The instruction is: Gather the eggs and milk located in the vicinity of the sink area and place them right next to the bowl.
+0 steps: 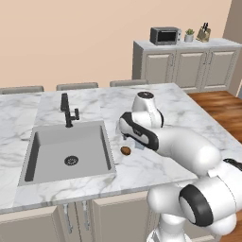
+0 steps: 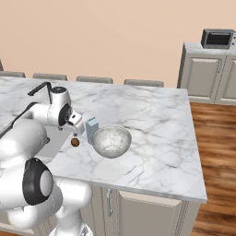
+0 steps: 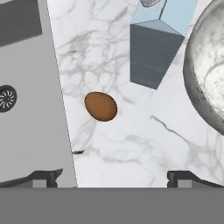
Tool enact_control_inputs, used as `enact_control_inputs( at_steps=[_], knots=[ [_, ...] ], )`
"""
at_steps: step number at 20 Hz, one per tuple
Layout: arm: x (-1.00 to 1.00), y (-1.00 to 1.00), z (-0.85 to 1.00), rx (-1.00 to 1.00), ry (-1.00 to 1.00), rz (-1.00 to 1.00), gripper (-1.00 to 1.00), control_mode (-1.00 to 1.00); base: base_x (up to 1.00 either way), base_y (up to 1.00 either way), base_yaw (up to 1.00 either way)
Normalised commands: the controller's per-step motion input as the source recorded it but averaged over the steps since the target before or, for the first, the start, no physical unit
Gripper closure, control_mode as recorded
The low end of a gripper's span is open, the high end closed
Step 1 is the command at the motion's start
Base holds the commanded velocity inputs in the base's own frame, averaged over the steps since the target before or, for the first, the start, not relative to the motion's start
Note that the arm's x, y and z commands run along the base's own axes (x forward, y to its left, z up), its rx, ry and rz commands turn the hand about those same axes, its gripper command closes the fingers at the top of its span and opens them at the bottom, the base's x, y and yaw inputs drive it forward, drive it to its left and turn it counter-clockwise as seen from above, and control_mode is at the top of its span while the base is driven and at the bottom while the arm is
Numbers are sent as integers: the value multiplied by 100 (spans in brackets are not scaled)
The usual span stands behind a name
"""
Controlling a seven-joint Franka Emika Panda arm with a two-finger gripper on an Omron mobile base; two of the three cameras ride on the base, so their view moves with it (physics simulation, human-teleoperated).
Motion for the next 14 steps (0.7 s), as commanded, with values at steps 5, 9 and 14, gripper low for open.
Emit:
enact_control_inputs(
  at_steps=[5, 9, 14],
  knots=[
    [-1, 4, -24, 0, 1, 3, -100, -100, 0, 0, 0],
    [0, 0, -22, 0, 1, 0, -100, -100, 0, 0, 0],
    [0, 0, -13, 0, 0, 0, -100, -100, 0, 0, 0]
  ],
)
